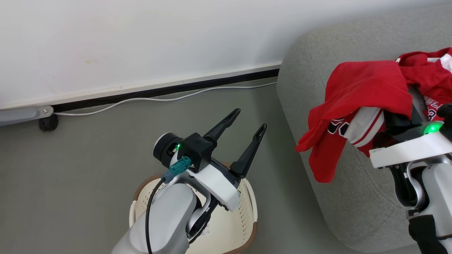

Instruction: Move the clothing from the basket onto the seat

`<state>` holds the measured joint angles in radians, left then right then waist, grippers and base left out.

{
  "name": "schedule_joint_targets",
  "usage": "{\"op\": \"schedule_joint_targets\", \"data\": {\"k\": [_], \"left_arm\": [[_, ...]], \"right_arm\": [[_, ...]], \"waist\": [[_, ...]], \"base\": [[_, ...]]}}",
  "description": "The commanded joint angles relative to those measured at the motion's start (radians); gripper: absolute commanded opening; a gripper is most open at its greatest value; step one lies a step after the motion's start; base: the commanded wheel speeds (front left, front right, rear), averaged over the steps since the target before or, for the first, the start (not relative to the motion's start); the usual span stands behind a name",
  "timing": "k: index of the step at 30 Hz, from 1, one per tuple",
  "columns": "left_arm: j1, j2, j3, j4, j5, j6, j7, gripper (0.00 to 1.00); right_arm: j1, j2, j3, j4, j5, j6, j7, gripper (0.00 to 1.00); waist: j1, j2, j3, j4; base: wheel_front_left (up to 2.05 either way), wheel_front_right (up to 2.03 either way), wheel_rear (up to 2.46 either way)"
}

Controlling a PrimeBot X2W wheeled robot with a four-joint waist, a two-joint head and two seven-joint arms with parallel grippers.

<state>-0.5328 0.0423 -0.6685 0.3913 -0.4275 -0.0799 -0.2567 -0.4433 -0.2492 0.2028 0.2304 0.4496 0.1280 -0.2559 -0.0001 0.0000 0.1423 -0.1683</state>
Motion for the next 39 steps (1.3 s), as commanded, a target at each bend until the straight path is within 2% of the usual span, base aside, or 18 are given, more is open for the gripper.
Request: {"op": "schedule_joint_targets", "data": {"k": [1, 15, 26, 34, 39], "left_arm": [[-0.005, 0.008, 0.030, -0.013, 0.013, -0.013, -0.005, 1.00], [0.015, 0.008, 0.051, 0.005, 0.019, -0.033, -0.005, 1.00], [0.022, 0.008, 0.080, 0.005, 0.032, -0.040, -0.005, 1.00], [0.005, 0.008, 0.053, 0.004, 0.039, -0.044, -0.005, 1.00], [-0.028, 0.008, 0.033, 0.013, 0.048, -0.045, -0.005, 1.00]], "right_arm": [[0.007, -0.008, -0.010, -0.040, -0.005, 0.003, -0.006, 0.00], [0.029, -0.007, -0.088, -0.075, -0.004, 0.003, -0.006, 0.00], [0.063, -0.013, -0.131, -0.098, -0.004, 0.003, -0.006, 0.00], [0.064, -0.049, -0.215, -0.118, 0.002, 0.003, -0.006, 0.00], [-0.018, -0.109, -0.273, -0.087, -0.011, 0.003, -0.006, 0.00]], "waist": [[0.0001, 0.0000, -0.005, -0.040], [0.0001, 0.0000, -0.002, -0.225], [0.0001, 0.0000, -0.009, -0.343], [0.0001, 0.0000, 0.033, -0.361], [0.0001, 0.0000, 0.098, -0.366]], "base": [[0.00, 0.00, 0.00], [0.00, 0.00, 0.00], [0.00, 0.00, 0.00], [0.00, 0.00, 0.00], [0.00, 0.00, 0.00]]}}
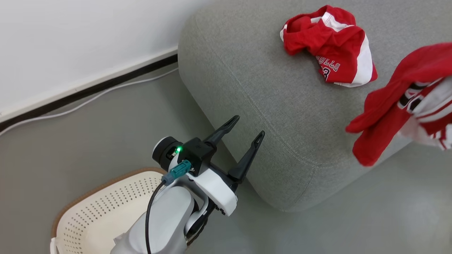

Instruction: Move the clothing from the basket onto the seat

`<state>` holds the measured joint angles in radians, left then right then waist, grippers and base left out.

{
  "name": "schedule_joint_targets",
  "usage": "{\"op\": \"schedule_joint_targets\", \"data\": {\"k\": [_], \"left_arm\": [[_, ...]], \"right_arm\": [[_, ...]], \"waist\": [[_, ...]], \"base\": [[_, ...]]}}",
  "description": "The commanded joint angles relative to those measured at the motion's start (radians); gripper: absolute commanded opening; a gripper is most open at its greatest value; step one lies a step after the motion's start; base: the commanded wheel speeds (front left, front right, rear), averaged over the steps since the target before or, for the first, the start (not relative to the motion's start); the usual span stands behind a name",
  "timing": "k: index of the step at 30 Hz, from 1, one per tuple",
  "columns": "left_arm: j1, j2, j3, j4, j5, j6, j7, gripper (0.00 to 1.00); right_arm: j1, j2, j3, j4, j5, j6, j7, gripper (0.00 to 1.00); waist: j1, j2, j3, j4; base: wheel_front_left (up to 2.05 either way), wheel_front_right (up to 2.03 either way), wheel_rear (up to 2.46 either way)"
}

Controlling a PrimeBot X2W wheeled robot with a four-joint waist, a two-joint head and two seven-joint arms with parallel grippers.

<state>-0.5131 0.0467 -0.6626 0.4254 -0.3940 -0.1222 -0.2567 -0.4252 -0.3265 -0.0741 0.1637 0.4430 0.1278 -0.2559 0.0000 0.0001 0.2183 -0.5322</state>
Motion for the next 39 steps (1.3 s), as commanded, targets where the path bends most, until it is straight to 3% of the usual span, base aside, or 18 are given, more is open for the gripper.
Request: {"op": "schedule_joint_targets", "data": {"k": [1, 12, 19, 28, 34, 39], "left_arm": [[-0.053, 0.004, 0.025, -0.017, 0.018, -0.002, -0.005, 1.00], [-0.140, 0.004, -0.034, 0.031, 0.042, -0.001, -0.005, 1.00], [-0.190, 0.004, -0.084, 0.059, 0.034, 0.009, -0.005, 1.00], [-0.230, 0.004, -0.125, 0.066, 0.020, 0.020, -0.005, 1.00], [-0.239, 0.004, -0.163, 0.054, -0.005, 0.034, -0.005, 1.00], [-0.237, 0.004, -0.187, 0.054, -0.023, 0.046, -0.005, 1.00]], "right_arm": [[-0.058, -0.043, -0.001, -0.007, -0.007, 0.003, -0.006, 0.00], [-0.339, -0.173, -0.001, 0.147, -0.011, 0.003, -0.006, 0.00], [-0.507, -0.280, -0.016, 0.280, -0.091, 0.003, -0.006, 0.00], [-0.687, -0.372, -0.043, 0.488, -0.156, 0.003, -0.006, 0.00], [-0.769, -0.408, -0.127, 0.651, -0.195, 0.003, -0.006, 0.00], [-0.778, -0.364, -0.126, 0.771, -0.141, 0.003, -0.006, 0.00]], "waist": [[0.0000, -0.0001, 0.036, -0.002], [0.0000, -0.0001, 0.199, 0.060], [0.0000, -0.0001, 0.288, 0.123], [0.0000, -0.0001, 0.361, 0.198], [0.0000, -0.0001, 0.390, 0.264], [0.0000, -0.0001, 0.411, 0.300]], "base": [[0.00, 0.00, 0.00], [0.00, 0.00, 0.00], [0.00, 0.00, 0.00], [0.00, 0.00, 0.00], [0.00, 0.00, 0.00], [0.00, 0.00, 0.00]]}}
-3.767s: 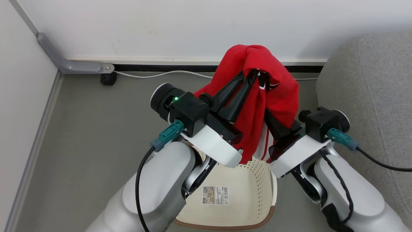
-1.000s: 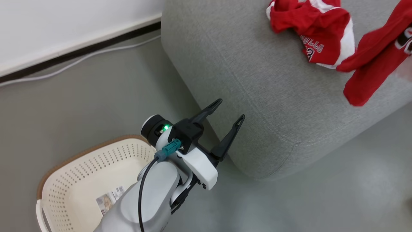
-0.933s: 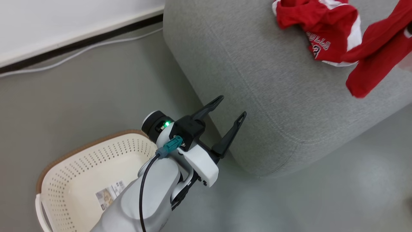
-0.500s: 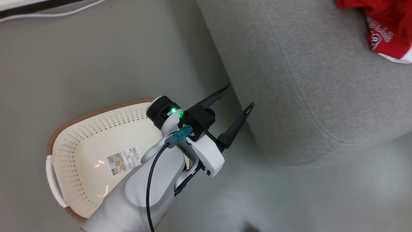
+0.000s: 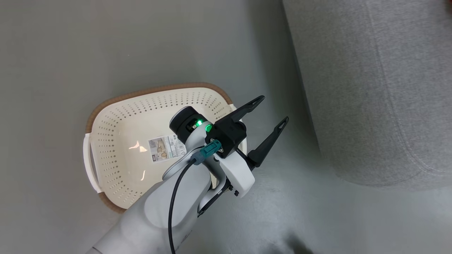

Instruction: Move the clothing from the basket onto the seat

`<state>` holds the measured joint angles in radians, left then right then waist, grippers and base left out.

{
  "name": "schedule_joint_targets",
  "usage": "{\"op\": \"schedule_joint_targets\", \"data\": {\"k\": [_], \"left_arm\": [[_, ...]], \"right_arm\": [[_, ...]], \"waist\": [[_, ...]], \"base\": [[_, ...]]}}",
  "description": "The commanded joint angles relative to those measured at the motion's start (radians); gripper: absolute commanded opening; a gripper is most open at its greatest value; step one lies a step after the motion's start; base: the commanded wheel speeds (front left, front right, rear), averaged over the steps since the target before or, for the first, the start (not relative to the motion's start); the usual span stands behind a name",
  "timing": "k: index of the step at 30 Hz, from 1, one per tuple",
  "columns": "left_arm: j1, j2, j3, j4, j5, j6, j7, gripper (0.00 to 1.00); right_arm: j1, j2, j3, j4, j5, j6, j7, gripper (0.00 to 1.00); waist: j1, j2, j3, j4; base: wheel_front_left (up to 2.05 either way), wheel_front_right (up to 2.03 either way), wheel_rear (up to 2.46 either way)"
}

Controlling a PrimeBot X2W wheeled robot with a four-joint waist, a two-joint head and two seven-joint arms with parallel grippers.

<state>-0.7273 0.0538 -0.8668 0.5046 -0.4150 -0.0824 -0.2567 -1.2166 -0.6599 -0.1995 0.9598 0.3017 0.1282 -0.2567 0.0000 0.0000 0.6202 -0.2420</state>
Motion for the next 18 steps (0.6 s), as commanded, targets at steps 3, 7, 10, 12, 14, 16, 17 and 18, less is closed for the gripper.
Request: {"op": "schedule_joint_targets", "data": {"k": [3, 7, 10, 12, 14, 16, 17, 18], "left_arm": [[-0.022, -0.004, 0.011, -0.021, -0.008, 0.011, -0.005, 1.00], [-0.017, -0.004, 0.010, -0.026, -0.019, 0.018, -0.005, 1.00], [-0.013, -0.004, 0.012, -0.031, -0.026, 0.023, -0.005, 1.00], [-0.012, -0.004, 0.013, -0.033, -0.031, 0.024, -0.005, 1.00], [-0.008, -0.004, 0.017, -0.035, -0.034, 0.025, -0.005, 1.00], [-0.003, -0.004, 0.021, -0.037, -0.037, 0.025, -0.005, 1.00], [0.001, -0.004, 0.024, -0.039, -0.039, 0.025, -0.005, 1.00], [0.005, -0.004, 0.027, -0.042, -0.041, 0.025, -0.005, 1.00]], "right_arm": [[0.028, -0.002, 0.046, 0.041, 0.049, 0.003, -0.005, 0.00], [0.072, 0.032, 0.132, 0.088, 0.142, 0.003, 0.008, 0.00], [0.124, 0.049, 0.192, 0.090, 0.227, 0.003, 0.025, 0.23], [0.169, 0.057, 0.235, 0.078, 0.284, 0.003, 0.034, 1.00], [0.216, 0.054, 0.277, 0.062, 0.332, 0.003, 0.032, 1.00], [0.262, 0.051, 0.314, 0.042, 0.380, 0.003, 0.027, 1.00], [0.284, 0.049, 0.331, 0.032, 0.402, 0.003, 0.022, 1.00], [0.306, 0.048, 0.348, 0.022, 0.425, 0.003, 0.019, 1.00]], "waist": [[0.0000, 0.0000, 0.014, 0.020], [0.0000, 0.0000, 0.012, 0.029], [0.0000, 0.0000, 0.006, 0.029], [0.0000, 0.0000, 0.000, 0.029], [0.0000, 0.0000, -0.010, 0.029], [0.0000, 0.0000, -0.021, 0.030], [0.0000, 0.0000, -0.027, 0.031], [0.0000, 0.0000, -0.034, 0.031]], "base": [[0.00, 0.00, 0.00], [0.00, 0.00, 0.00], [0.00, 0.00, 0.00], [0.00, 0.00, 0.00], [0.00, 0.00, 0.00], [0.00, 0.00, 0.00], [0.00, 0.00, 0.00], [0.00, 0.00, 0.00]]}}
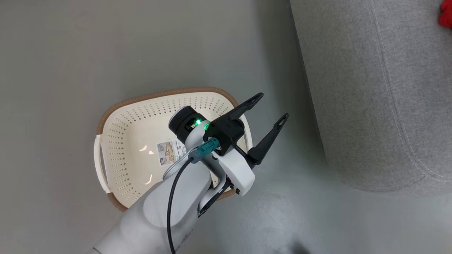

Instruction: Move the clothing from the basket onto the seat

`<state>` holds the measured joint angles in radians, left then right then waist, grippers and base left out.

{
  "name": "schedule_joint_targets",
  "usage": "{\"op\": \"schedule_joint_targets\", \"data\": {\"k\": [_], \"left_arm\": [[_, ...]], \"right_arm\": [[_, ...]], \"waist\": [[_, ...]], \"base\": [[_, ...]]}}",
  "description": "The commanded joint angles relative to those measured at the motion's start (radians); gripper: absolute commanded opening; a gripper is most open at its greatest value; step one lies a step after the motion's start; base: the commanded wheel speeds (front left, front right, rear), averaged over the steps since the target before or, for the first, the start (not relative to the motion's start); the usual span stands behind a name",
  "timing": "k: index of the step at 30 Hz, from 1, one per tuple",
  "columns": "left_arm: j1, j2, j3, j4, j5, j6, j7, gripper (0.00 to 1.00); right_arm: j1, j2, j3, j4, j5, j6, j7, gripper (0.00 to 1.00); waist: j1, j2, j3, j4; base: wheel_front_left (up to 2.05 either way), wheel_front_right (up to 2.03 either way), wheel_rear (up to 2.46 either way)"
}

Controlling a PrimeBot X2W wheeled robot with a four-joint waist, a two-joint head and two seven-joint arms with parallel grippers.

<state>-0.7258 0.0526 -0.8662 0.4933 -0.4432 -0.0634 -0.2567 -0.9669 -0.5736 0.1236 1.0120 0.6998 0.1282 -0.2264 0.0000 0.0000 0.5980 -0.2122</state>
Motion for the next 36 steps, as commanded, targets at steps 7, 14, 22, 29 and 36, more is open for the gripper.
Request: {"op": "schedule_joint_targets", "data": {"k": [7, 14, 22, 29, 36], "left_arm": [[0.040, -0.002, 0.049, -0.050, -0.022, 0.004, -0.005, 1.00], [0.086, -0.002, 0.086, -0.065, -0.024, 0.008, -0.005, 1.00], [0.163, -0.002, 0.157, -0.086, -0.016, 0.014, -0.005, 1.00], [0.243, -0.002, 0.248, -0.104, 0.006, 0.033, -0.005, 1.00], [0.333, -0.002, 0.394, -0.110, 0.053, 0.064, -0.005, 1.00]], "right_arm": [[0.188, -0.054, 0.161, -0.104, 0.116, 0.003, -0.031, 1.00], [0.253, -0.050, 0.229, -0.177, 0.143, 0.003, -0.035, 1.00], [0.345, 0.006, 0.269, -0.283, 0.113, 0.003, -0.035, 1.00], [0.382, 0.041, 0.269, -0.357, 0.046, 0.003, -0.035, 1.00], [0.425, 0.090, 0.217, -0.445, -0.040, 0.003, -0.035, 1.00]], "waist": [[0.0000, 0.0000, -0.068, 0.013], [0.0000, 0.0000, -0.122, 0.033], [0.0000, 0.0000, -0.210, 0.080], [0.0000, 0.0000, -0.283, 0.124], [0.0000, 0.0000, -0.355, 0.178]], "base": [[0.00, 0.00, 0.00], [0.00, 0.00, 0.00], [0.00, 0.00, 0.00], [0.00, 0.00, 0.00], [0.00, 0.00, 0.00]]}}
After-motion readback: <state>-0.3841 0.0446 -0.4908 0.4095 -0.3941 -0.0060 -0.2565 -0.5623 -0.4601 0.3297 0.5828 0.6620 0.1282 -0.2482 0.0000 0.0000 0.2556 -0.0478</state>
